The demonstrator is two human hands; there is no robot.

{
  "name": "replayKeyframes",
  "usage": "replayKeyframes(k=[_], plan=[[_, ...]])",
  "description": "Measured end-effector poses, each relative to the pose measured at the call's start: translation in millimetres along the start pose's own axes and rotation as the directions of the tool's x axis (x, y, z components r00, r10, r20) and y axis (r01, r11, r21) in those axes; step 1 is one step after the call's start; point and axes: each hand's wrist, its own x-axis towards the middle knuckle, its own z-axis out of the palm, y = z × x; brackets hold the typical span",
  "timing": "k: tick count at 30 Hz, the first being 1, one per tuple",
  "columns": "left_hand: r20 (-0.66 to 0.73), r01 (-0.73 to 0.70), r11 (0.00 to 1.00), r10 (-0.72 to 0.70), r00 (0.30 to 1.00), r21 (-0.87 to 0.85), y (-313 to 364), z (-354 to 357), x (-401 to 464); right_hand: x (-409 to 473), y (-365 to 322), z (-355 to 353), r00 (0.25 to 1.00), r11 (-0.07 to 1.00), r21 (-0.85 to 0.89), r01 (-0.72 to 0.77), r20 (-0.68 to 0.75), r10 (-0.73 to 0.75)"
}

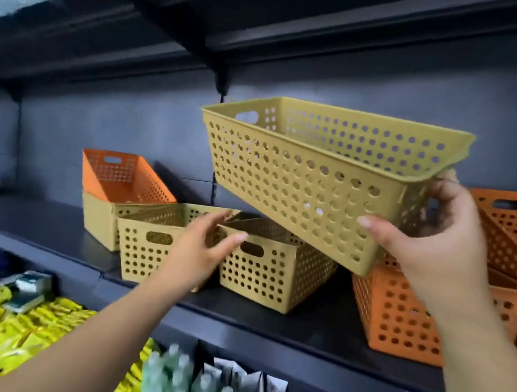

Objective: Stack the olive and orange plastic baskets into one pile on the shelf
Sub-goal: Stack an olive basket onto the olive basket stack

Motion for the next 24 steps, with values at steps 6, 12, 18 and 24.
replayKeyframes(k=[6, 12, 18, 24], plan=[[0.309, -0.378, 0.736, 0.236, 0.921, 0.562, -44.3, 25.3, 26.0, 10.8, -5.5, 56.8, 0.99, 0.936, -0.348, -0.054, -0.14, 0.005], [0.371, -0.55, 0.785, 0.439, 0.818, 0.285, -56.8, 28.9, 26.5, 29.7, -8.1, 106.7, 0.987, 0.801, -0.589, -0.109, -0.161, 0.016], [0.302, -0.323, 0.946, 0.32, 0.898, -0.041, -72.1, 33.3, 30.2, 32.5, 4.1, 137.4, 0.973, 0.671, -0.71, -0.214, -0.216, 0.082], [0.291, -0.043, 0.911, 0.175, 0.94, -0.41, -83.5, 47.0, 20.6, 37.8, 17.3, 172.8, 0.962, 0.544, -0.793, -0.274, -0.23, 0.148]])
